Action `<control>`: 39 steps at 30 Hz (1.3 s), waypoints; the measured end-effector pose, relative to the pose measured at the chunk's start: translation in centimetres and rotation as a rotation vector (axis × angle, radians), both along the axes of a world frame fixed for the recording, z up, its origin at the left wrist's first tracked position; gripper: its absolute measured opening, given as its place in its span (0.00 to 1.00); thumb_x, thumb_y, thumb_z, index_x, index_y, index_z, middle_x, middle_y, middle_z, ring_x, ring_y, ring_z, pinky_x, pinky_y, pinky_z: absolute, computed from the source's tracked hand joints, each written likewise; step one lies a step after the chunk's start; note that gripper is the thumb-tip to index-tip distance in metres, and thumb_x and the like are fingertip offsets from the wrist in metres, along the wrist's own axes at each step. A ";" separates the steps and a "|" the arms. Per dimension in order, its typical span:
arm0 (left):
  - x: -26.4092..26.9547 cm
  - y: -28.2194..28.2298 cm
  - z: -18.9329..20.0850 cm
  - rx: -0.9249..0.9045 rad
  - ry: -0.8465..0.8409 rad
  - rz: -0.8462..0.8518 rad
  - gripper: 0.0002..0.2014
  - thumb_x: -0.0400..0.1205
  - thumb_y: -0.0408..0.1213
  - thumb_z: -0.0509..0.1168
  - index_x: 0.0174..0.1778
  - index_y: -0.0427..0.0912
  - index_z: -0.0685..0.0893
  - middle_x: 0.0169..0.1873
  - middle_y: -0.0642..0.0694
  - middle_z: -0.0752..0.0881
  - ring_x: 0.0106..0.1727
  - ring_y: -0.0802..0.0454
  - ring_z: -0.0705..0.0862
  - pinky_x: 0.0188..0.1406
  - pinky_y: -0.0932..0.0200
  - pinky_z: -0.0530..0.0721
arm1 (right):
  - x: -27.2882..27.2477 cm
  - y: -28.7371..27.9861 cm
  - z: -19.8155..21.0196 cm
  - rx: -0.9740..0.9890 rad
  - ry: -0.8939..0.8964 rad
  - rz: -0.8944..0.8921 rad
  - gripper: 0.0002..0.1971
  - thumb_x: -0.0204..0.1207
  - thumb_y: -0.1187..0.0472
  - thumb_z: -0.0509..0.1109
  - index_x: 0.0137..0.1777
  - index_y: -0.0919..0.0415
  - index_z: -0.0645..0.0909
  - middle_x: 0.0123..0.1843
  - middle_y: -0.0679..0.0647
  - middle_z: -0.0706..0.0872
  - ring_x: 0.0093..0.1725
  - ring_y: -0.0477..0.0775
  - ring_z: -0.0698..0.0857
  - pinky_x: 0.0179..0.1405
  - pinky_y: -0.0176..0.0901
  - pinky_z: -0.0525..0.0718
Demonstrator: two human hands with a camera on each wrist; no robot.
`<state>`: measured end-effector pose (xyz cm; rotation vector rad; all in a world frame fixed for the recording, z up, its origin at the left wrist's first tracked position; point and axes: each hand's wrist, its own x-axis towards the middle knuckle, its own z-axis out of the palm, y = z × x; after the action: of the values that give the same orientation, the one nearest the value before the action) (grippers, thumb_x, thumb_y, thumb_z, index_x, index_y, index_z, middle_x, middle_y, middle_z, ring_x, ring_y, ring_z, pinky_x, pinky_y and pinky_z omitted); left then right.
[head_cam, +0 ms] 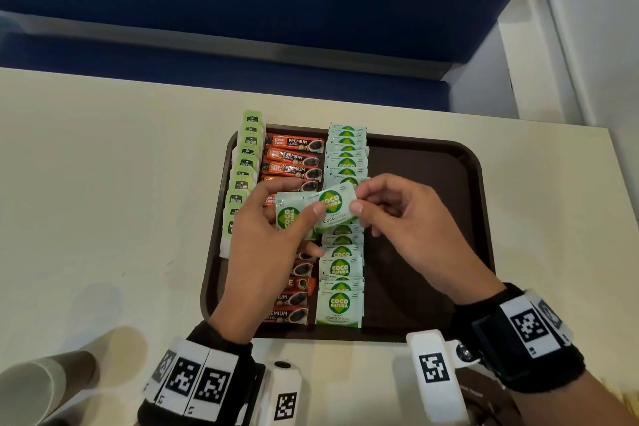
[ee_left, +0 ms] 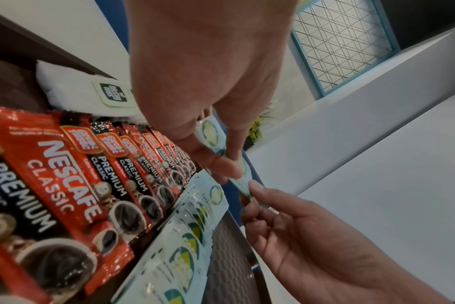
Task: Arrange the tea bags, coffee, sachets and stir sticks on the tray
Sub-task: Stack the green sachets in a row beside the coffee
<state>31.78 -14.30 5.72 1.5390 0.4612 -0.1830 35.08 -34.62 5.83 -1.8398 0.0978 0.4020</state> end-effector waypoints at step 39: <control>0.2 1.0 -0.8 -0.034 0.014 0.104 0.11 0.88 0.37 0.75 0.64 0.46 0.81 0.49 0.49 0.98 0.46 0.48 0.98 0.44 0.61 0.94 | -0.4 0.2 -2.6 -0.172 -0.071 -0.301 0.02 0.83 0.55 0.80 0.51 0.49 0.89 0.40 0.48 0.85 0.36 0.37 0.78 0.38 0.30 0.80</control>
<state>32.02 -13.34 4.90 1.4780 0.5451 -0.1206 34.64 -34.40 3.21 -1.9684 0.3655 0.1200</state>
